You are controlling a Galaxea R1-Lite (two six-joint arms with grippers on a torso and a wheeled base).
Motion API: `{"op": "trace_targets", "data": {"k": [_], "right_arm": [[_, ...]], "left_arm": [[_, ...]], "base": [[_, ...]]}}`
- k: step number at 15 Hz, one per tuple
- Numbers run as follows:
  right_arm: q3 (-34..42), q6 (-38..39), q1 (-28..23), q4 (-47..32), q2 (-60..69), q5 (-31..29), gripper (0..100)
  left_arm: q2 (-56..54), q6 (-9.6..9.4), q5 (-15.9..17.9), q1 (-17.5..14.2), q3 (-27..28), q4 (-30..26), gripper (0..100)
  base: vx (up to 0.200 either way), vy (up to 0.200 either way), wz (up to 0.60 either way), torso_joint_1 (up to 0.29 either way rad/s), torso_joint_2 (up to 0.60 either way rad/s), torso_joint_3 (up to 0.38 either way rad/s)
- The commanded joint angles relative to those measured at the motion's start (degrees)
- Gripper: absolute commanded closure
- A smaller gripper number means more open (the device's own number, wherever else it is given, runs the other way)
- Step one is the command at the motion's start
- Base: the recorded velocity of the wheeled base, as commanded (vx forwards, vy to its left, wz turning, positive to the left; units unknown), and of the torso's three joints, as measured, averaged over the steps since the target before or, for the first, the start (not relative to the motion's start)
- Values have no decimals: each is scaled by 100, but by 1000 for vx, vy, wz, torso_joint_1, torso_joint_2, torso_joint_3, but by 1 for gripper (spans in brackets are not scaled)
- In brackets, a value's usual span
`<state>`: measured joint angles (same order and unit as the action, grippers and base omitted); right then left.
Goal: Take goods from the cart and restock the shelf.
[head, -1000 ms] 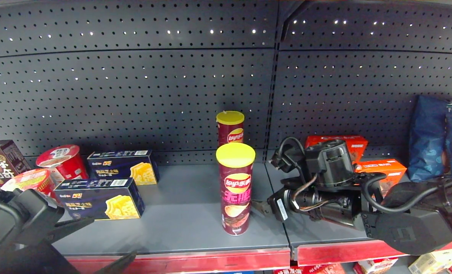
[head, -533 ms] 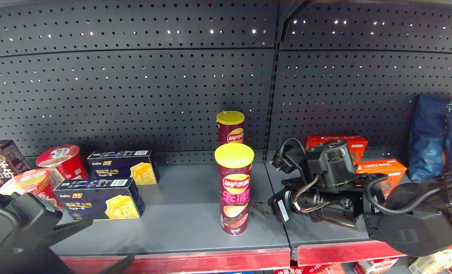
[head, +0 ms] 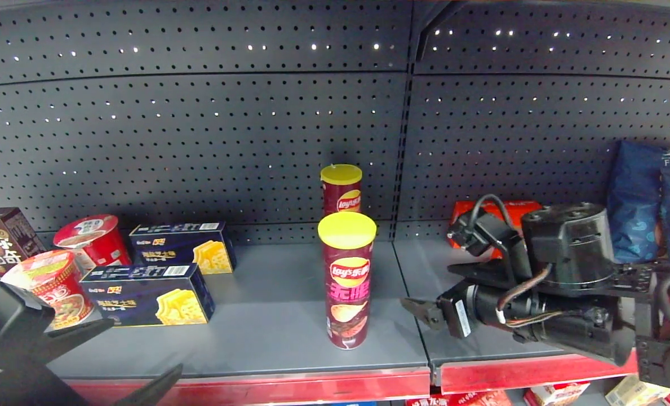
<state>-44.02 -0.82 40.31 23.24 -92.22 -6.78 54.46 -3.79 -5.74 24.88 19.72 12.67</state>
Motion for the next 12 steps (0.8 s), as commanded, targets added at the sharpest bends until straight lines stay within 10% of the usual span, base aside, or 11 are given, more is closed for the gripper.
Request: {"op": "trace_targets", "data": {"k": [1,7,12], "right_arm": [[500,11,-138,-30,1163,-17,0],[2126,-41,-1658,-654,3834,-456,0],[2495,-50,-1658,-1401,4766,-1484,0]], "left_arm": [[-172,1,-59,-1,40,-1,0],[-102,36,-59,-317,40,8,0],[153,36,-67,-317,75,8,0]], "base": [[0,0,0,0,0,0],[0,0,0,0,0,0],[0,0,0,0,0,0]]}}
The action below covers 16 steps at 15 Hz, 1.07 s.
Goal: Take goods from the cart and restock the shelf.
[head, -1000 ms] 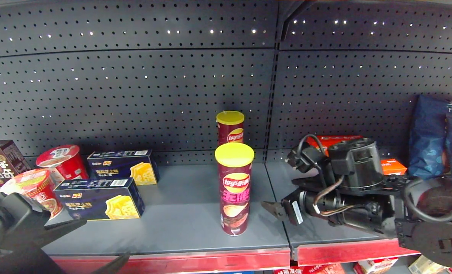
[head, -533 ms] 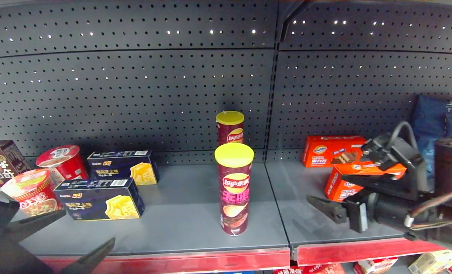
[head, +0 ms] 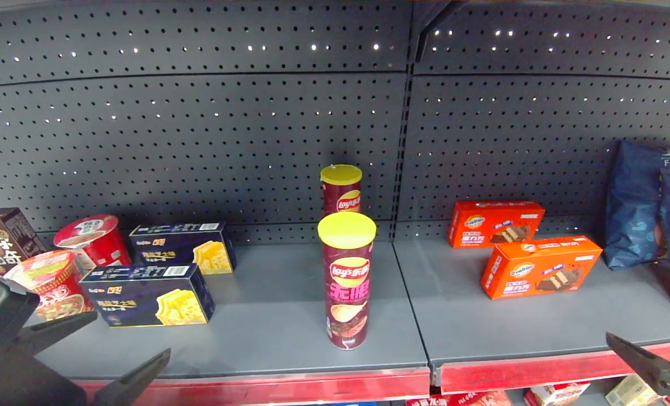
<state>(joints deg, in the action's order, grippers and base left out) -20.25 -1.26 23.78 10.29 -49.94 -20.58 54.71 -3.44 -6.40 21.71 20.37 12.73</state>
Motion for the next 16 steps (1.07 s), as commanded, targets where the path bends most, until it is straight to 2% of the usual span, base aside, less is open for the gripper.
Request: {"op": "trace_targets", "data": {"k": [1,4,5,8,9,12,14,16], "right_arm": [[153,-6,-14,-132,591,-104,0],[223,3,-32,-71,908,493,0],[329,29,-216,-62,1198,959,0],[777,29,-981,-71,1576,977,0],[970,29,-1737,-106,1936,915,0],[1533,-6,-2791,-247,2639,906,0],[1875,-226,-3354,-581,3369,906,0],[1831,-288,-3714,-1134,3913,959,0]], "left_arm": [[163,1,-10,0,11,11,0],[189,1,-46,0,-7,11,0],[145,1,-54,0,-16,28,0],[-189,115,-63,-79,-227,54,0],[-690,133,-63,-413,-446,63,0],[-1613,124,-107,-1116,-921,19,0],[-2131,142,-362,-1389,-1228,2,0],[-2456,150,-459,-1468,-1448,-7,0]], "base": [[0,0,0,0,0,0],[0,0,0,0,0,0],[0,0,0,0,0,0],[0,0,0,0,0,0],[0,0,0,0,0,0],[0,0,0,0,0,0],[0,0,0,0,0,0],[0,0,0,0,0,0]]}}
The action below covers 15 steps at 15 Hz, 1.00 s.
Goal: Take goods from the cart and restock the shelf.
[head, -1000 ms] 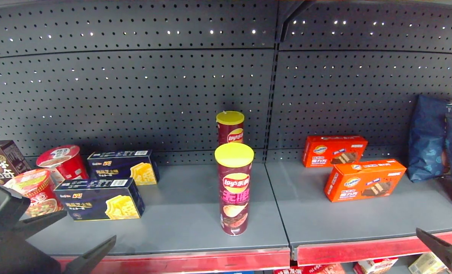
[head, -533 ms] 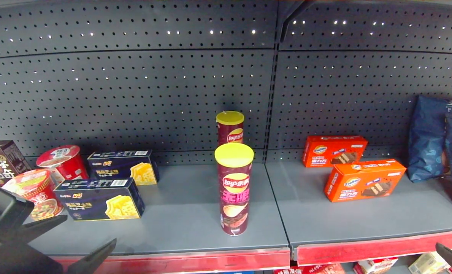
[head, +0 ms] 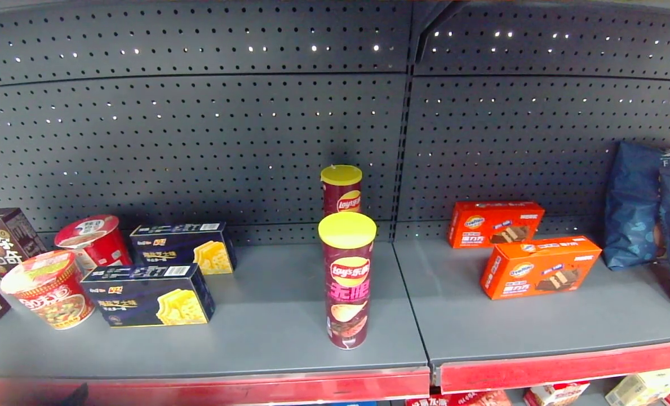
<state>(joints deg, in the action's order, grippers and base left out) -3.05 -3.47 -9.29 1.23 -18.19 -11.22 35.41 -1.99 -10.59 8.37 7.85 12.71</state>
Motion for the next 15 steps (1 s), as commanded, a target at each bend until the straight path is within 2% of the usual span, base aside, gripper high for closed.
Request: {"op": "trace_targets", "data": {"k": [1,3,4,7,10,13,15], "right_arm": [[50,-66,-389,-343,896,102,0],[50,-66,-161,-343,1151,234,0],[50,-74,-99,-343,1212,181,0],[41,-285,-99,-334,1212,-74,0],[50,-224,-99,-308,1212,-74,0],[76,-74,-99,-290,1212,120,0],[76,-83,-99,-290,1221,120,0]], "left_arm": [[-659,5,-39,-134,-319,-6,0],[-746,5,-57,-152,-442,-6,0],[-808,5,-74,-275,-504,-15,0],[-1028,5,-74,-363,-601,-129,0],[-1634,5,-74,-363,-583,-841,0],[-2390,5,-66,-363,-486,-1649,0],[-2531,5,-57,-354,-398,-1816,0]], "base": [[0,0,0,0,0,0],[0,0,0,0,0,0],[0,0,0,0,0,0],[0,0,0,0,0,0],[0,0,0,0,0,0],[0,0,600,-4,4,5],[0,0,0,0,0,0]]}}
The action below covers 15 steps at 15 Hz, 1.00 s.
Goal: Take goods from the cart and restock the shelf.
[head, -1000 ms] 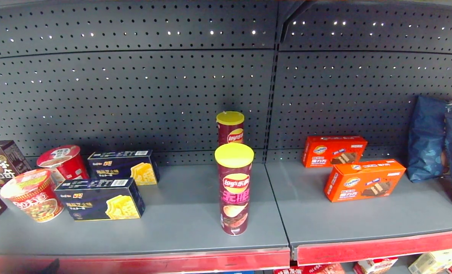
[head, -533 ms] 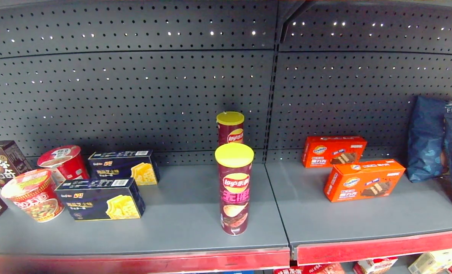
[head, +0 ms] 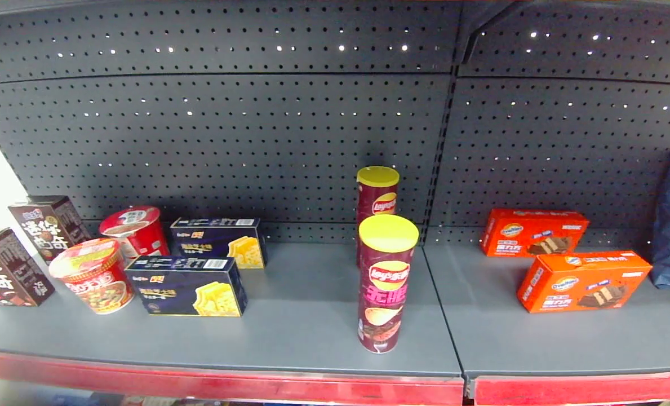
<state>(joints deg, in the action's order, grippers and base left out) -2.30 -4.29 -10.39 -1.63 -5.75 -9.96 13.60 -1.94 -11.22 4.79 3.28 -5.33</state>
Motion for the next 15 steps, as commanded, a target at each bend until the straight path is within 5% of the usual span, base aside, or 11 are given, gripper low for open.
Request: {"op": "trace_targets", "data": {"k": [1,11,15], "right_arm": [[2,-10,10,-4,-31,12,0],[11,113,10,5,-31,3,0],[2,95,10,-4,-31,20,0]], "left_arm": [[-376,0,23,4,59,-21,0],[-780,-123,23,57,112,-135,0],[-798,-140,49,83,235,-390,0]], "base": [[0,0,0,0,0,0],[0,0,0,0,0,0],[-150,0,0,8,4,2]]}}
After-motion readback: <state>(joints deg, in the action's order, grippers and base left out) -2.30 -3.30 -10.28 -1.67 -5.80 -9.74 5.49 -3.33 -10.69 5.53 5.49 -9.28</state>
